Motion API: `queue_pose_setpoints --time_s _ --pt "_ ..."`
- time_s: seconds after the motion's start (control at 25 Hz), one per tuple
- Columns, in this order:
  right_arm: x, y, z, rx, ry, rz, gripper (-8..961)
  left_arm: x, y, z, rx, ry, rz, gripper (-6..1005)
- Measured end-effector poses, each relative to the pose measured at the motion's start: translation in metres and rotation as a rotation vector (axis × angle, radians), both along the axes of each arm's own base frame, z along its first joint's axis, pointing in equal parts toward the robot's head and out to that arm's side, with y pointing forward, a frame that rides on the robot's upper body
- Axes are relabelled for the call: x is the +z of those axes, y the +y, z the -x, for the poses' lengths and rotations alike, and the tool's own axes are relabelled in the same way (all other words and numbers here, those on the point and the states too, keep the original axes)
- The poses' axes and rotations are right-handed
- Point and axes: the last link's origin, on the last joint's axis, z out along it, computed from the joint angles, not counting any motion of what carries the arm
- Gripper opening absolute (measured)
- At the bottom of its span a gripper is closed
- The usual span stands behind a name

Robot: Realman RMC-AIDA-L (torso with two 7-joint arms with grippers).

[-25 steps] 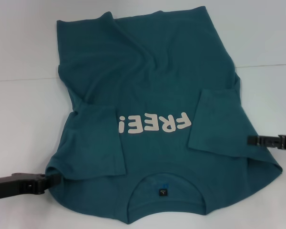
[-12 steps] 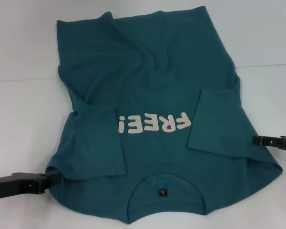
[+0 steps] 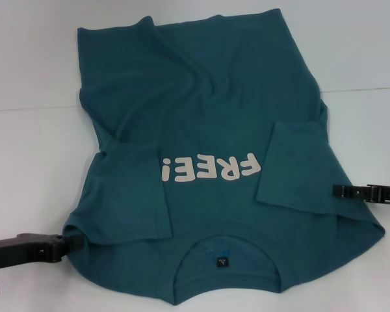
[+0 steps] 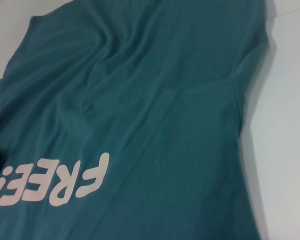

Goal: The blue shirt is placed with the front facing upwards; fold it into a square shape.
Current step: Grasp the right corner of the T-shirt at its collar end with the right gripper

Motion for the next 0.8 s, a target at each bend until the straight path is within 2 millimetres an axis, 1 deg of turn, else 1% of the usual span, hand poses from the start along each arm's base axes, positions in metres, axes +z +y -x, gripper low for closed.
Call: queue_pose_setpoints --time_s 0.4,0.8 --pt "-0.0020 0.0016 0.0028 0.007 -0.003 0.013 916 0.0006 0.0022 -0.0014 -0.001 0.000 -0.002 7" --pt "-0.0026 -0.0062 0.0077 0.033 0.032 0.076 916 0.0005 0.0033 -0.0015 0.005 0.000 -0.006 7"
